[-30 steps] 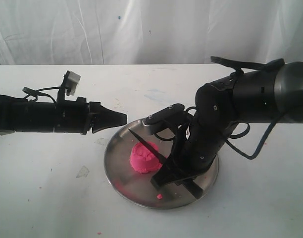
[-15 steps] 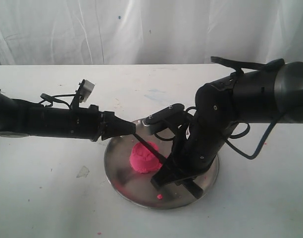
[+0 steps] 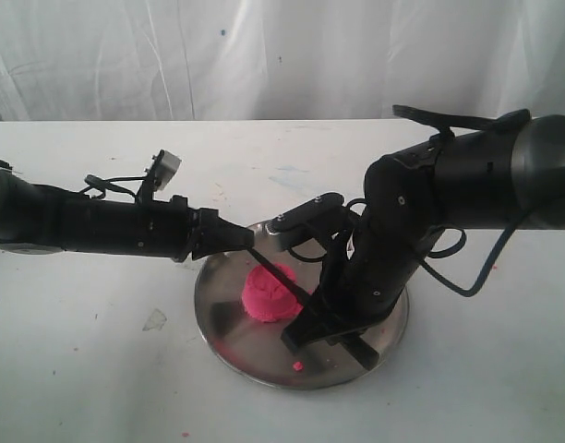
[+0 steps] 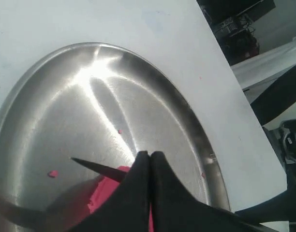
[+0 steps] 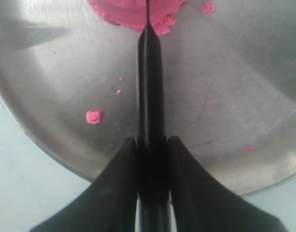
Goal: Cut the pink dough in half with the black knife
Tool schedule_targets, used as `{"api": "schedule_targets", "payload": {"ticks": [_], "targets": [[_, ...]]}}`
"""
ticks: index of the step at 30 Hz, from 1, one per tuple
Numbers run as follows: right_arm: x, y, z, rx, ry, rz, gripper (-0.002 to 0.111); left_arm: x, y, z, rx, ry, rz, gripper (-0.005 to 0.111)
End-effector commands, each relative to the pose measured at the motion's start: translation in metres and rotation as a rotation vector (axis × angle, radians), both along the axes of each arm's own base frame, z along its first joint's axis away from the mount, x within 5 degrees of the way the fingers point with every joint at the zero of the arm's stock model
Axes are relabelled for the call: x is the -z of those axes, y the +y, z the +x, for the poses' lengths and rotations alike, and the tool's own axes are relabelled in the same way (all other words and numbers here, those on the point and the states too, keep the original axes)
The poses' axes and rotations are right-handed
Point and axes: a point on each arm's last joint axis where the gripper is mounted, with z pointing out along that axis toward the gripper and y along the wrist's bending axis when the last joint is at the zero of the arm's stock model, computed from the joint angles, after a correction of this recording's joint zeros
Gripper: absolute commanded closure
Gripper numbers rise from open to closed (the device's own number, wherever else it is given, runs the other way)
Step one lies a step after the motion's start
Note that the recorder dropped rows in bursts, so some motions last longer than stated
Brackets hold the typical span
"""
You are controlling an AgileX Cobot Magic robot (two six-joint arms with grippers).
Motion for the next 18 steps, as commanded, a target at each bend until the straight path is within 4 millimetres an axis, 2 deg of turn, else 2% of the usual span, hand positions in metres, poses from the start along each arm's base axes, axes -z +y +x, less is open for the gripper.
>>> {"api": "schedule_targets", "payload": {"ticks": [1,9,18], "targets": [[-0.002,0.001,0.001,-0.016,-0.015,0.004,0.108,-0.002,-0.001,0.002,-0.018,-0.01,-0.005,0.107],[-0.002,0.001,0.001,-0.016,-0.015,0.004,0.108,-0.001,0.0,0.003,-0.028,-0.012,0.013,0.107],[-0.002,0.001,0.001,-0.016,-0.015,0.004,0.108,-0.017,-0.004,0.014,0.083,-0.014,0.088,0.107]]}}
